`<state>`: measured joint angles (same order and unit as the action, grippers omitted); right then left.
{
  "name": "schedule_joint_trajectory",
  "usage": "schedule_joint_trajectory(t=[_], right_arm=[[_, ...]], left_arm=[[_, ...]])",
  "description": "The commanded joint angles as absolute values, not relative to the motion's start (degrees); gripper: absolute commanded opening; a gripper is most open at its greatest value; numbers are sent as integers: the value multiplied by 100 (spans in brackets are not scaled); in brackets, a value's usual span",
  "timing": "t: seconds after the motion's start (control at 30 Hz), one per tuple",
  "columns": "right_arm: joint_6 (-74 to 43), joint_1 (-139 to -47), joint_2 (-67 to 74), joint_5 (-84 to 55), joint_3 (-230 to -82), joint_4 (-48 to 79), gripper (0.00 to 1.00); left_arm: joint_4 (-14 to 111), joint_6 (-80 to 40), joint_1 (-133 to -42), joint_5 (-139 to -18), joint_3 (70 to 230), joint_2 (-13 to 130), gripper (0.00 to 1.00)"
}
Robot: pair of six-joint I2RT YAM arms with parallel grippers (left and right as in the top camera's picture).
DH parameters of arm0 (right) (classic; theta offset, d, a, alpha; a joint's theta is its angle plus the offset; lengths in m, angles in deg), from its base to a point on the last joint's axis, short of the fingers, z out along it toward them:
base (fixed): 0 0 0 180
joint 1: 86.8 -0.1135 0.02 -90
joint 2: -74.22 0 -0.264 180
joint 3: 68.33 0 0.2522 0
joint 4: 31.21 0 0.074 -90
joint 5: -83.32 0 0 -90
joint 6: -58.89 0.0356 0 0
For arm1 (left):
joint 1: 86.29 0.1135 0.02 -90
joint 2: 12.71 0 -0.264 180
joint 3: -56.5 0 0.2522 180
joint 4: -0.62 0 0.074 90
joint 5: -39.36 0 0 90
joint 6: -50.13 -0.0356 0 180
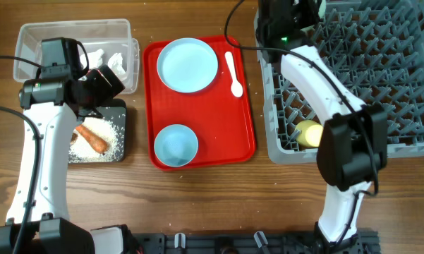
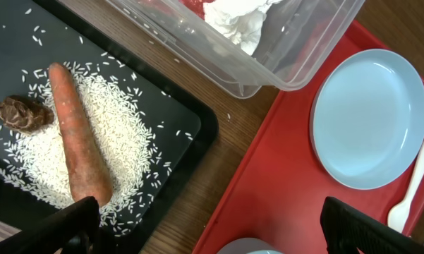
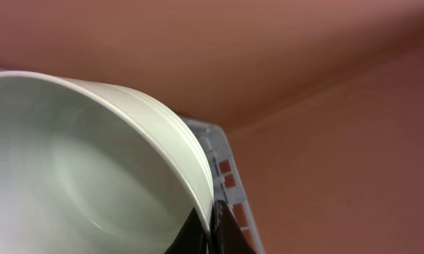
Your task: Sort waste into correct bins and load items into the dishwasher rack
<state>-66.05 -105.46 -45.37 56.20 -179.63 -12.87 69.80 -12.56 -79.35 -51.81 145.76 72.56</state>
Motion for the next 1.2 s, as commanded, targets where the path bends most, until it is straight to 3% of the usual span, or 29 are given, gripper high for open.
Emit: schedule_joint_trajectory(t=[0.0, 0.63, 0.67, 0.7, 0.83, 1.17], right_arm=[[-7305, -10530, -4911, 5910, -17996, -1574, 4], [-6865, -10447, -5431, 5126, -17996, -1987, 4], [-6861, -10500, -5431, 5126, -17996, -1978, 14], [-6861, -10550, -5431, 5128, -17996, -1978, 34], [-6863, -10793, -5431, 5128, -17996, -1862, 62], [-6846, -11278, -5416, 5248, -17998, -1842, 72]], left_arm=[[6974, -1243, -7898, -5141, 14677, 7143, 100], [6976, -1243, -7898, -5141, 14677, 7143, 100], [6976, -1243, -7898, -5141, 14677, 7143, 100], [6976, -1243, -7898, -5141, 14677, 7143, 100], [6976, -1243, -7898, -5141, 14677, 7143, 100], [6976, -1243, -7898, -5141, 14677, 7143, 100]])
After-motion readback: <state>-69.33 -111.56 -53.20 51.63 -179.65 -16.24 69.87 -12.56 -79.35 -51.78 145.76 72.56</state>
